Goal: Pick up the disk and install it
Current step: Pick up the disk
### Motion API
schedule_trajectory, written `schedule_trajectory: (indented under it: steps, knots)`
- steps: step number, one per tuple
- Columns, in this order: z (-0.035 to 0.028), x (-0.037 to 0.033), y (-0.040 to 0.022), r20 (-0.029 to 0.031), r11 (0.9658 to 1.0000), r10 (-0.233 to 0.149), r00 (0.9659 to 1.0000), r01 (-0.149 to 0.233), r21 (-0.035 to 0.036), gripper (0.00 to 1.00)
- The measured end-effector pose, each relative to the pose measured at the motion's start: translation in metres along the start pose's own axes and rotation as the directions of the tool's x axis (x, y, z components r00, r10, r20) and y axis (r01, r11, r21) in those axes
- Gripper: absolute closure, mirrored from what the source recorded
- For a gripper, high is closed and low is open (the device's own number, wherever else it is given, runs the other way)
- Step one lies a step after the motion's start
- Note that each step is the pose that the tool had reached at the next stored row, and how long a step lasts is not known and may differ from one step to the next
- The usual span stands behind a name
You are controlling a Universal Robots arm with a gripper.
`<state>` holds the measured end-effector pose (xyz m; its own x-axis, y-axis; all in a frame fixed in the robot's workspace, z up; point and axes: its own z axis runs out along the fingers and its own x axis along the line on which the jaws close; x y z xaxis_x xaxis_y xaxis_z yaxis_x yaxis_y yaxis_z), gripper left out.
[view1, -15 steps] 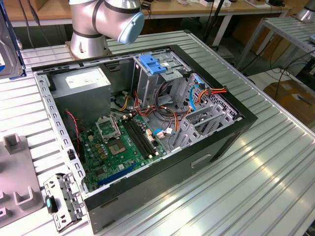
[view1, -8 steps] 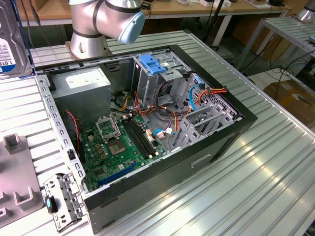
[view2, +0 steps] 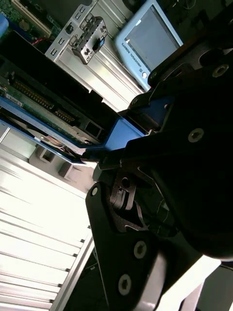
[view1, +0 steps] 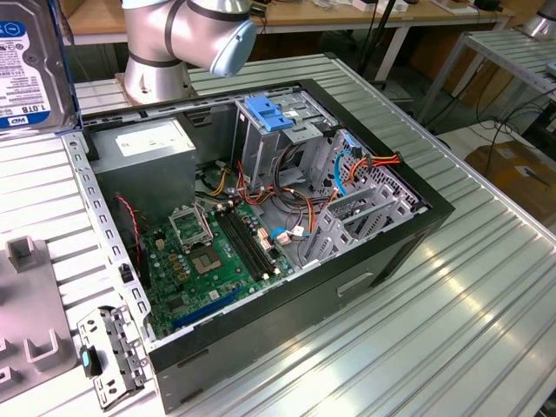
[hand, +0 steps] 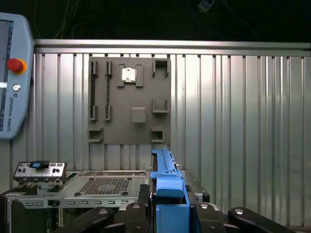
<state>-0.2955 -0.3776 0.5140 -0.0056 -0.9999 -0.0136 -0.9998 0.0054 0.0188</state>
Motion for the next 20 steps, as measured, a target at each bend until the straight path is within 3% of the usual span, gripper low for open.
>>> schedule_trajectory:
  steps: [7, 8, 14, 20]
  knots:
    - [-0.0001, 0.0001, -0.0165, 0.0000, 1.0000, 0.000, 1.0000, 0.000, 0.0000, 0.63]
    - [0.0000, 0.0001, -0.0211, 0.0000, 1.0000, 0.000, 1.0000, 0.000, 0.0001, 0.63]
    - [-0.0001, 0.0002, -0.0317, 0.0000, 1.0000, 0.000, 1.0000, 0.000, 0.0000, 0.63]
    - [-0.0001, 0.0004, -0.0492, 0.0000, 1.0000, 0.000, 1.0000, 0.000, 0.0000, 0.63]
